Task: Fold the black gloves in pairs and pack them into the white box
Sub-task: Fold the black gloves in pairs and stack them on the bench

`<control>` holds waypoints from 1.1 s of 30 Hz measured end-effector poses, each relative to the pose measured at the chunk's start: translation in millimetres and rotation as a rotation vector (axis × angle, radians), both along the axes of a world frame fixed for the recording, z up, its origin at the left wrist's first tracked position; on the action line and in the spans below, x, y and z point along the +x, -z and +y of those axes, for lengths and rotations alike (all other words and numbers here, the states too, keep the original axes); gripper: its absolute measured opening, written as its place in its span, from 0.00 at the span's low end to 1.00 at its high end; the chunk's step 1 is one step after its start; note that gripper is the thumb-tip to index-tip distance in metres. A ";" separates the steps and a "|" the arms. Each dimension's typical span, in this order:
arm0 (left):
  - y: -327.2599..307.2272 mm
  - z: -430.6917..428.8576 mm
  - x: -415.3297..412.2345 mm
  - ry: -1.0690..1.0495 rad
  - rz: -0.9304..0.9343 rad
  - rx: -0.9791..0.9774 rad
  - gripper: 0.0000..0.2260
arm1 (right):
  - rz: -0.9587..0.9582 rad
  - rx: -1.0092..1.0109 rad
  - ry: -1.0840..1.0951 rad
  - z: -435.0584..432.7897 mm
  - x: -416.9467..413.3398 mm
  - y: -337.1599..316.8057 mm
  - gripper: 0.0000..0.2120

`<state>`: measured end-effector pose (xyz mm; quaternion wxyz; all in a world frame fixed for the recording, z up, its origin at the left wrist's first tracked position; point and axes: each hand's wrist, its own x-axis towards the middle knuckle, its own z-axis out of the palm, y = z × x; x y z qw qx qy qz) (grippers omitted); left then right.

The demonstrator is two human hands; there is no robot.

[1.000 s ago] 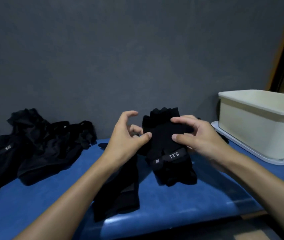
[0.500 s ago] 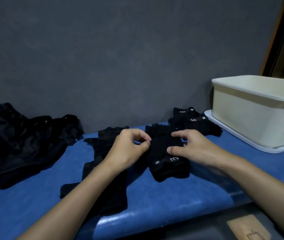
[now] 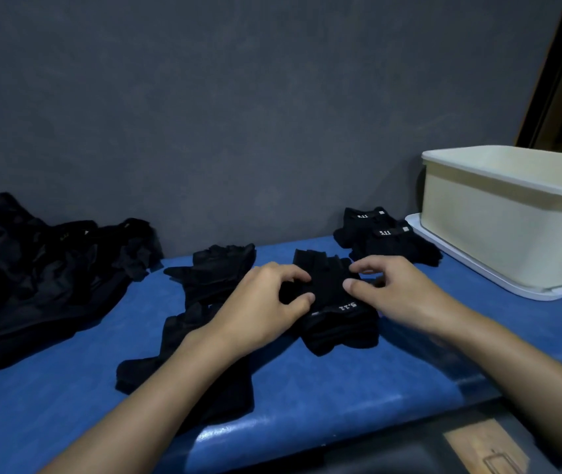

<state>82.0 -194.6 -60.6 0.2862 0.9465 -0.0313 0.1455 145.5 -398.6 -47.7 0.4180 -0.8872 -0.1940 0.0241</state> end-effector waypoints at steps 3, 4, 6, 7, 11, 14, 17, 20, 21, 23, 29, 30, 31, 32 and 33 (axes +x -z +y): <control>2.0 5.0 -1.0 -0.005 0.019 0.060 0.19 | 0.033 0.033 -0.032 -9.4 -4.0 1.8 0.08; 2.6 6.2 -0.9 -0.002 0.027 0.082 0.19 | 0.039 0.035 -0.043 -11.2 -6.3 3.3 0.07; 2.8 6.8 -1.0 0.007 0.037 0.116 0.21 | 0.024 0.061 -0.059 -13.6 -9.6 6.4 0.06; 2.7 6.4 -1.0 0.010 0.032 0.133 0.22 | 0.019 0.079 -0.063 -14.4 -10.6 7.3 0.06; 3.1 5.1 -2.0 0.026 0.013 0.157 0.24 | 0.036 0.166 -0.047 -16.0 -14.2 7.6 0.07; 1.7 8.3 -3.6 0.039 0.023 0.107 0.25 | 0.031 0.119 -0.055 -17.9 -13.9 8.0 0.02; -4.4 17.8 -6.9 0.027 0.017 0.066 0.21 | 0.001 0.081 -0.027 -18.2 -13.8 10.4 0.03; -11.5 26.3 -10.3 0.000 -0.062 0.034 0.12 | -0.132 0.085 -0.090 -15.8 -15.0 10.0 0.05; -12.6 26.6 -10.0 0.002 -0.088 -0.001 0.09 | -0.146 0.079 -0.128 -15.2 -15.6 9.7 0.07; -13.0 23.2 -10.9 0.032 -0.113 -0.045 0.07 | -0.160 0.039 -0.183 -12.7 -16.0 12.1 0.09; 0.8 6.5 -6.8 0.217 -0.023 0.149 0.23 | -0.170 -0.216 -0.238 -12.4 -12.8 21.5 0.21; 1.8 4.9 -5.9 0.216 -0.015 0.188 0.26 | -0.164 -0.195 -0.243 -12.0 -12.1 20.2 0.19; 2.2 4.4 -5.3 0.212 -0.012 0.204 0.28 | -0.172 -0.148 -0.241 -10.3 -11.7 18.2 0.16; 1.5 3.2 -3.7 0.205 -0.014 0.197 0.30 | -0.193 -0.084 -0.225 -8.4 -9.9 16.1 0.12; 0.8 2.9 -1.8 0.192 -0.012 0.173 0.30 | -0.210 -0.019 -0.196 -6.5 -7.4 14.3 0.10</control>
